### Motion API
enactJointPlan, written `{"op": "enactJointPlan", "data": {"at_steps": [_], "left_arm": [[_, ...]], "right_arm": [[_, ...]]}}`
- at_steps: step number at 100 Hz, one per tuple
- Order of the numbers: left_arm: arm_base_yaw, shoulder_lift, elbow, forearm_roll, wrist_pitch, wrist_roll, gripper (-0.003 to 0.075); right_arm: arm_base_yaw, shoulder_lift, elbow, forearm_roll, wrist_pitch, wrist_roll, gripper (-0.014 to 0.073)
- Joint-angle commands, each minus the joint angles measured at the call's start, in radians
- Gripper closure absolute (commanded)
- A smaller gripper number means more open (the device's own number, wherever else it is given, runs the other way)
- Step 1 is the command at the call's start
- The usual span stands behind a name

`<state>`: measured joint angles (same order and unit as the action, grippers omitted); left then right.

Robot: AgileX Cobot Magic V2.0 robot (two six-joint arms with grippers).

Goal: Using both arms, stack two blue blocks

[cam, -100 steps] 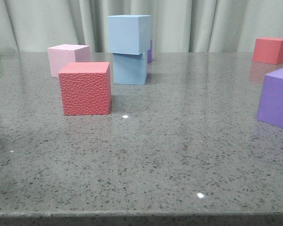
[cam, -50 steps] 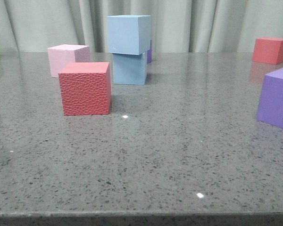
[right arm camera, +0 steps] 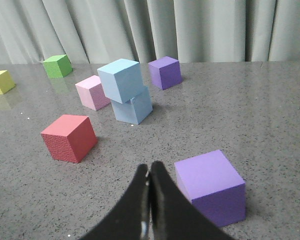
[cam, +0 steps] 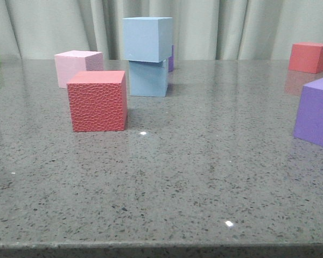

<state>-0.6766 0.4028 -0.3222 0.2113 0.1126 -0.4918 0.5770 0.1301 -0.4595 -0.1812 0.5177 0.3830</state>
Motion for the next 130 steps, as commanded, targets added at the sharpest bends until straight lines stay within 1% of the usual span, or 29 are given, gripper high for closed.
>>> {"op": "enactJointPlan", "data": {"at_steps": [1,31,51,56,73,80,93,130], "left_arm": [[-0.008,0.004,-0.027,0.004,-0.084,0.000,0.0738],[-0.008,0.004,-0.008,0.004,-0.086,0.000,0.0739],[0.035,-0.060,0.051,-0.015,-0.072,0.000,0.0739],[0.052,-0.075,0.070,-0.034,-0.070,0.024,0.0739],[0.151,-0.141,0.122,-0.142,-0.072,0.373,0.0738],[0.200,-0.173,0.138,-0.151,-0.085,0.448,0.0738],[0.291,-0.228,0.165,-0.151,-0.137,0.492,0.0738],[0.526,-0.365,0.241,-0.151,-0.137,0.492,0.0738]], "right_arm": [[-0.002,0.011,-0.024,-0.013,-0.084,-0.003,0.0661],[-0.002,0.011,-0.024,-0.013,-0.084,-0.003,0.0661],[-0.002,0.011,-0.024,-0.013,-0.084,-0.003,0.0661],[-0.002,0.011,-0.024,-0.013,-0.084,-0.003,0.0661],[-0.002,0.011,-0.024,-0.013,-0.084,-0.003,0.0661],[-0.002,0.011,-0.024,-0.013,-0.084,-0.003,0.0661],[-0.002,0.011,-0.024,-0.013,-0.084,-0.003,0.0661],[-0.002,0.011,-0.024,-0.013,-0.084,-0.003,0.0661]]}}
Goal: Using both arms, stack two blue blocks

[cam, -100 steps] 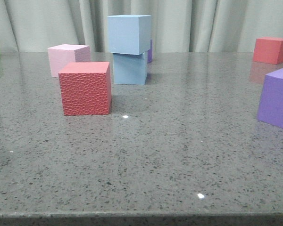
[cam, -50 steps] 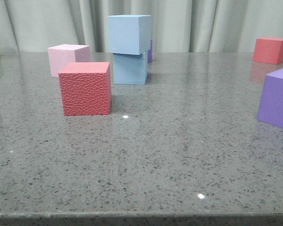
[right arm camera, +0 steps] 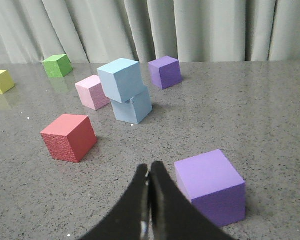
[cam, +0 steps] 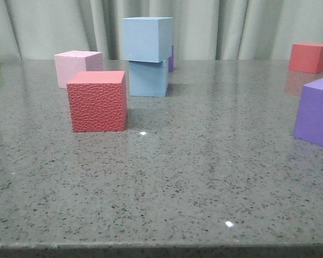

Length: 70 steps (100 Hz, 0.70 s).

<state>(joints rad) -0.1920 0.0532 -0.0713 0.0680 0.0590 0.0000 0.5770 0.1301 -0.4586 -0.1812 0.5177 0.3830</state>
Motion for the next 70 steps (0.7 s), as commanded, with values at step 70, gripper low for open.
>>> {"op": "enactJointPlan", "data": {"at_steps": [70], "left_arm": [[0.216,-0.092,0.079,-0.049,-0.039,0.000,0.0739]], "right_arm": [[-0.002,0.011,-0.025,-0.013,-0.084,-0.003,0.0661]]}}
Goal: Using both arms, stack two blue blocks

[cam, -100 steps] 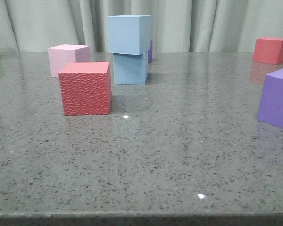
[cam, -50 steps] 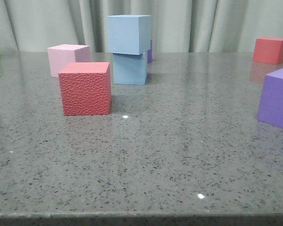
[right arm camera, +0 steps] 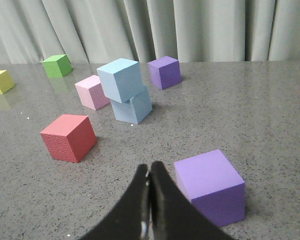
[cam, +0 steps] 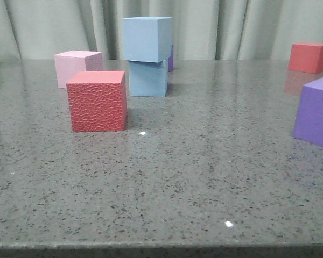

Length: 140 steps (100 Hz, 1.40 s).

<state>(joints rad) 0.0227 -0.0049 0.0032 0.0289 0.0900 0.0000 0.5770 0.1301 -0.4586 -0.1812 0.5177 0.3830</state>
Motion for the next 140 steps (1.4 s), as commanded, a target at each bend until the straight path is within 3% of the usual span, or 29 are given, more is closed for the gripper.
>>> {"op": "enactJointPlan", "data": {"at_steps": [1,107,124,140], "left_arm": [[0.002,-0.034,0.005,-0.010,-0.073,0.000,0.0738],[0.002,-0.032,0.005,-0.010,-0.073,0.000,0.0739],[0.002,-0.032,0.005,-0.010,-0.073,0.000,0.0739],[0.002,-0.032,0.005,-0.010,-0.073,0.000,0.0739]], "right_arm": [[-0.002,0.011,-0.025,-0.013,-0.084,-0.003,0.0661],[-0.002,0.011,-0.022,-0.015,-0.083,-0.004,0.0661],[-0.015,0.010,0.013,-0.027,-0.143,-0.004,0.0661],[-0.101,0.010,0.090,-0.028,-0.286,-0.005,0.0661]]}}
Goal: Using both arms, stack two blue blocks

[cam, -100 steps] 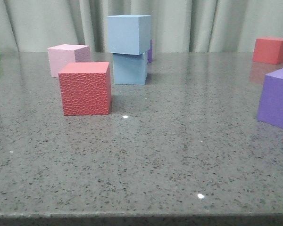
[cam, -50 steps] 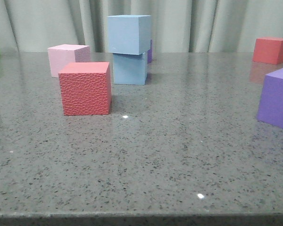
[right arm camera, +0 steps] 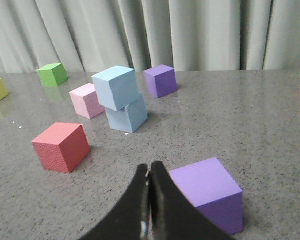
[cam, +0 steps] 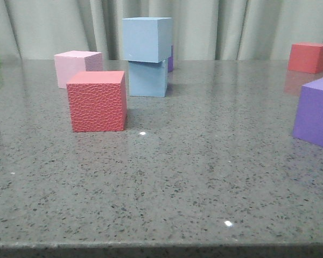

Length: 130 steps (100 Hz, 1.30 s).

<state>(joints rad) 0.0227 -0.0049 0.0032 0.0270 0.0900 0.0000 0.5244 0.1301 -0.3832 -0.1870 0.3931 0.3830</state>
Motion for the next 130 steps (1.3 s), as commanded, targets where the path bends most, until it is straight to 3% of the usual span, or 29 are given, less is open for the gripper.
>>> {"op": "enactJointPlan", "data": {"at_steps": [1,24,47,58,92,130], "left_arm": [[0.002,-0.032,0.005,-0.008,-0.073,0.000,0.0739],[0.002,-0.032,0.005,-0.008,-0.073,0.000,0.0739],[0.002,-0.032,0.005,-0.008,-0.073,0.000,0.0739],[0.002,-0.032,0.005,-0.008,-0.073,0.000,0.0739],[0.002,-0.032,0.005,-0.008,-0.073,0.000,0.0738],[0.002,-0.032,0.005,-0.008,-0.073,0.000,0.0738]], "right_arm": [[-0.058,0.010,0.019,-0.023,-0.169,-0.005,0.0661],[-0.240,0.010,0.147,-0.015,-0.371,-0.017,0.0661],[-0.387,0.001,0.241,0.073,-0.525,-0.156,0.0661],[-0.434,0.000,0.274,0.117,-0.533,-0.215,0.0661],[-0.509,-0.164,0.391,0.140,-0.495,-0.213,0.0661],[-0.520,-0.161,0.391,0.140,-0.453,-0.213,0.0661]]}}
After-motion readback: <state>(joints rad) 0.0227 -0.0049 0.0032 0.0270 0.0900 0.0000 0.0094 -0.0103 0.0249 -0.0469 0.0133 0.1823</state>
